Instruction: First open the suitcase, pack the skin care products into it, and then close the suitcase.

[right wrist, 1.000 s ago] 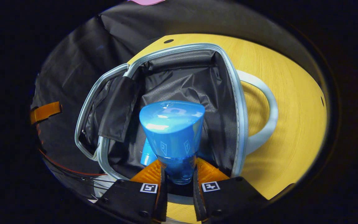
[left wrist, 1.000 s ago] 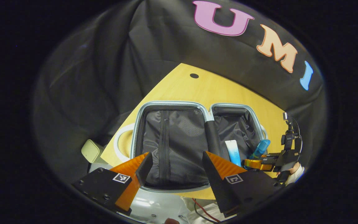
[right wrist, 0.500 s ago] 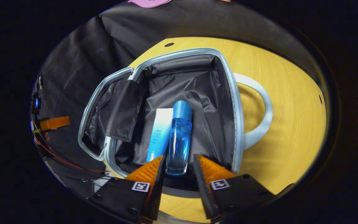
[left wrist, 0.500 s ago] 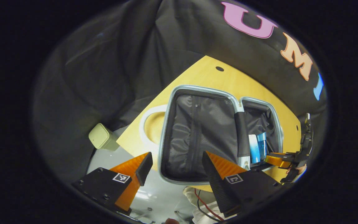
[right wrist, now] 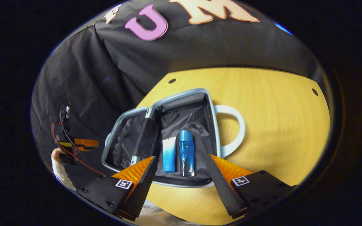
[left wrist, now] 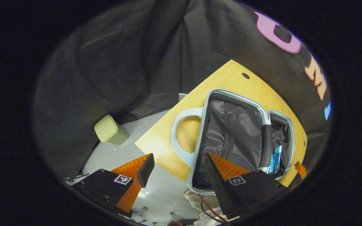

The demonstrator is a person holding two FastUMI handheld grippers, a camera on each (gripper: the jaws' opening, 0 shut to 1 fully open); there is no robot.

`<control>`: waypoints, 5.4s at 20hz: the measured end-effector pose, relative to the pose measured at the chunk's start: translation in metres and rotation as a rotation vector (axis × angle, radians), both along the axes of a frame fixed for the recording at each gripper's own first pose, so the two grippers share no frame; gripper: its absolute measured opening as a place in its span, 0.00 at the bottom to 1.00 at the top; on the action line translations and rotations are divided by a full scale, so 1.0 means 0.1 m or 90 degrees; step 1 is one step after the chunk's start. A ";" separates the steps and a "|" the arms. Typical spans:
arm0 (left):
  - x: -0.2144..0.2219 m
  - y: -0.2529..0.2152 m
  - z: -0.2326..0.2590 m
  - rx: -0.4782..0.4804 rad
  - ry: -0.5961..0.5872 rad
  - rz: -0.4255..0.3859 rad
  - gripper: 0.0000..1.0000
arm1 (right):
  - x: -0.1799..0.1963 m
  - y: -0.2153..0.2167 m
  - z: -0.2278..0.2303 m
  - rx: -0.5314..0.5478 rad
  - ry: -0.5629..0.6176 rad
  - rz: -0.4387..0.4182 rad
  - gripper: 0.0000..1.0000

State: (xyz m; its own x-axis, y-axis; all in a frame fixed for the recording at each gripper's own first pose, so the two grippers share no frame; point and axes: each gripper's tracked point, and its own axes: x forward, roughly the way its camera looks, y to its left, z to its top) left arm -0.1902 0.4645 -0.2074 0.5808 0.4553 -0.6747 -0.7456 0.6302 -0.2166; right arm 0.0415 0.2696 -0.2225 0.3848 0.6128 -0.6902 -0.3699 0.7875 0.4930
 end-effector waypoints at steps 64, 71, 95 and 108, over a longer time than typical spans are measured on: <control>1.34 -2.64 2.13 0.025 -0.367 -0.321 0.00 | 0.14 -2.54 0.44 0.019 -0.082 -0.318 0.93; 2.06 -3.41 1.86 0.007 -0.334 -0.406 0.00 | 0.23 -2.61 0.55 0.007 -0.127 -0.302 0.98; 3.11 -4.14 0.16 0.112 0.090 -0.505 0.21 | 0.07 -2.78 0.73 -0.042 -0.186 -0.329 0.98; 2.44 -4.06 1.03 0.399 0.042 -0.503 0.90 | 0.21 -2.58 0.91 -0.021 -0.214 -0.319 0.98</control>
State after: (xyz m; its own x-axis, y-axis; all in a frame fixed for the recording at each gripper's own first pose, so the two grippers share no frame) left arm 0.0540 0.0587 -0.1044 0.8399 0.2403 -0.4867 -0.0646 0.9346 0.3499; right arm 0.0629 0.0114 -0.1318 0.8211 0.2809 -0.4969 -0.0810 0.9191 0.3856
